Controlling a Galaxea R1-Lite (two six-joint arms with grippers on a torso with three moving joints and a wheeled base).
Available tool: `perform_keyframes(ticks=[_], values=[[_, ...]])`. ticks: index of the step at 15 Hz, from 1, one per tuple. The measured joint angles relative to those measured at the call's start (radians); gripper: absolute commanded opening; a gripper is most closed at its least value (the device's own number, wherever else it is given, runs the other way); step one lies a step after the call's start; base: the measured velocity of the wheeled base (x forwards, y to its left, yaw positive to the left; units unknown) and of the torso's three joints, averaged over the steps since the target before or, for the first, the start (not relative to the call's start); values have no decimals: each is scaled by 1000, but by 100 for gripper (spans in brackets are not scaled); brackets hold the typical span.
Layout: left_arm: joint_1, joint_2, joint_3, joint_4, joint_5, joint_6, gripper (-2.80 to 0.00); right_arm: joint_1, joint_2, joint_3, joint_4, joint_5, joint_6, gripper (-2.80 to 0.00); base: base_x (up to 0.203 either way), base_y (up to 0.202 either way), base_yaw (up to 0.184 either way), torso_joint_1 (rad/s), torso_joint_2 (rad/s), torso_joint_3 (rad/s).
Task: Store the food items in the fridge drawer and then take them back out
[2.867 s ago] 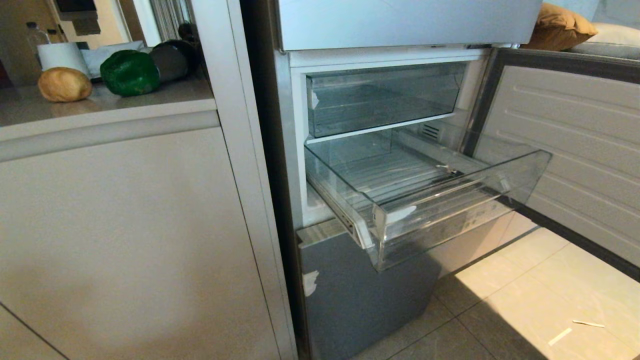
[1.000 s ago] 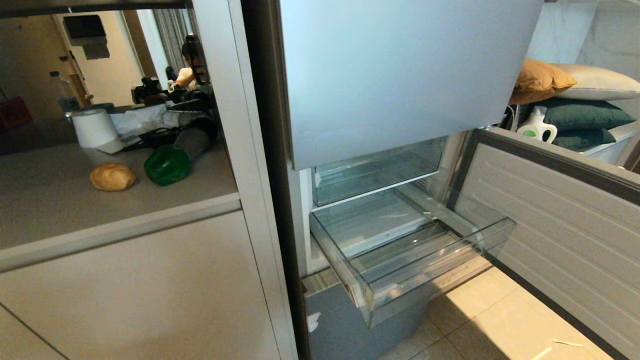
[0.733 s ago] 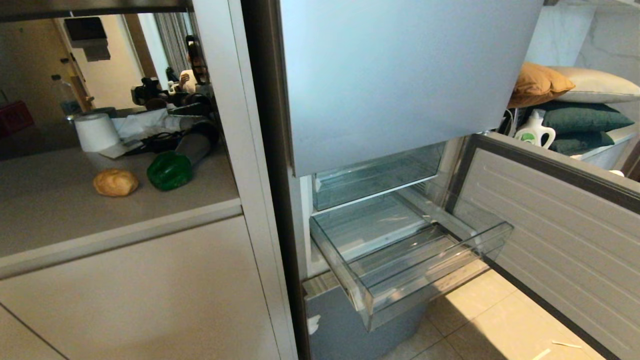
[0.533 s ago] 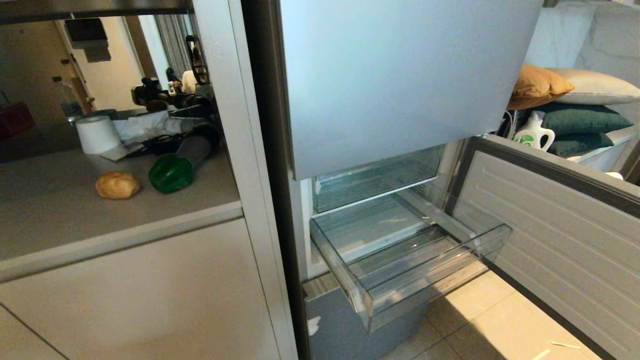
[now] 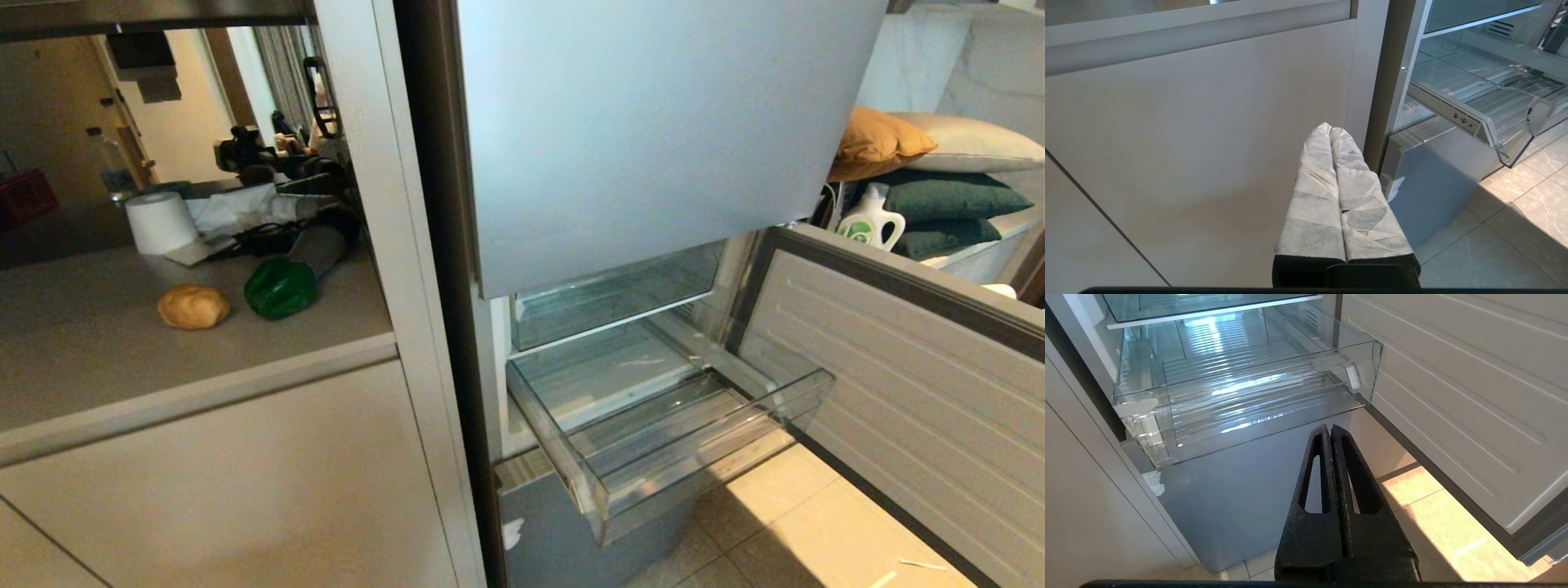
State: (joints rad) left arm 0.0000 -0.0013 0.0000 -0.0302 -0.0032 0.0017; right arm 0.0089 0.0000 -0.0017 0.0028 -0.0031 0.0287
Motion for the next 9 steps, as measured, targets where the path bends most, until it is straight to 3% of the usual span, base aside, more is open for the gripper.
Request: perform_keyframes(ticks=[9], values=[[0, 0, 0, 0, 0, 0, -280, 0, 0, 0, 0, 0, -1, -280, 0, 0, 0, 0, 0, 0]])
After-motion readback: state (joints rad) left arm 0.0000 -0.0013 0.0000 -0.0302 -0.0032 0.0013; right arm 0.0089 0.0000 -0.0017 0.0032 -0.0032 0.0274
